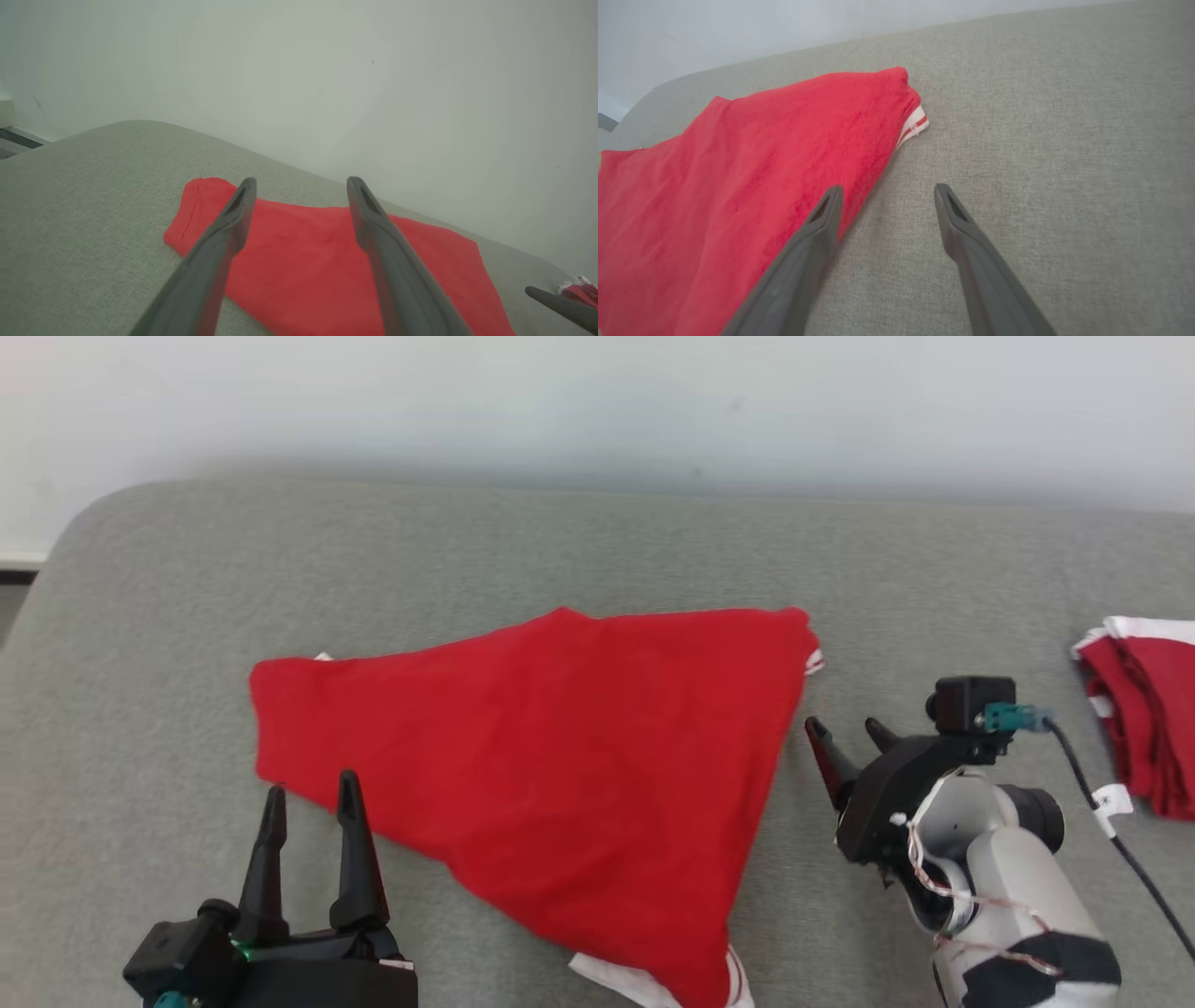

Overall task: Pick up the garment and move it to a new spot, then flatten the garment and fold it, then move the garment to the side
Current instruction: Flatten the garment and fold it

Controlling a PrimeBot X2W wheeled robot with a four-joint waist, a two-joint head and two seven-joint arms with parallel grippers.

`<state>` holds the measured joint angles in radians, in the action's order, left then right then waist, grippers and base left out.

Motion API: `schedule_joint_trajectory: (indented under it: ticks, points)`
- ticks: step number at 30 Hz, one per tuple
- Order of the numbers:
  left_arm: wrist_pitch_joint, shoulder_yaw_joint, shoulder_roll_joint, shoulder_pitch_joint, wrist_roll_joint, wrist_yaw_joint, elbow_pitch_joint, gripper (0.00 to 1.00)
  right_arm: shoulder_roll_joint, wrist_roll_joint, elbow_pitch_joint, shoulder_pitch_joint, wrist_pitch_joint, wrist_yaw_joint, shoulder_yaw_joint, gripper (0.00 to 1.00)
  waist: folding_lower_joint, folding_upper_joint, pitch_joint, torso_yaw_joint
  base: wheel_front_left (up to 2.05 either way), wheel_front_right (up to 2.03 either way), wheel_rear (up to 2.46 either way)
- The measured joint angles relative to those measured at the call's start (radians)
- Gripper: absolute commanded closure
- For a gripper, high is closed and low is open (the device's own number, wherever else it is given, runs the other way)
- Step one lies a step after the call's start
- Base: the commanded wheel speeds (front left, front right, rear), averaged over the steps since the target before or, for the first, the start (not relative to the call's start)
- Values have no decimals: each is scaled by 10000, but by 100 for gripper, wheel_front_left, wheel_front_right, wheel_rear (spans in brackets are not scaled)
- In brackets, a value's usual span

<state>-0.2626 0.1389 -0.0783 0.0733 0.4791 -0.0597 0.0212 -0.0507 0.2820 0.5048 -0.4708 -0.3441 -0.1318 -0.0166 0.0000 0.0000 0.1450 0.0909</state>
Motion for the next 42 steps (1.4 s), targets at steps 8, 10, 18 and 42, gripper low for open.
schedule_joint_trajectory:
  ticks: [8, 10, 18, 42]
  points:
    - [2, -92, 205, 109, -12, 353, 345, 0, 8, 136, 2127, -1205, -12, 0, 4, 0, 0, 0, 207, 817, 0, 0, 0]
    - [2, -111, 230, 110, -12, 422, 407, 0, 13, -75, 2619, -1387, 163, 0, 8, 56, 1, 0, 248, 935, 0, 0, 0]
    - [0, -190, 263, 114, 94, 512, 510, 0, 8, -1567, 3139, -2214, 1898, 0, 21, 100, 1, 0, 207, 1010, 0, 0, 0]
    - [0, -708, 272, -231, 165, 512, 412, 0, -2257, -297, -6380, 4986, -3582, 0, -1762, 100, 0, -1, -100, -182, 0, 0, 0]
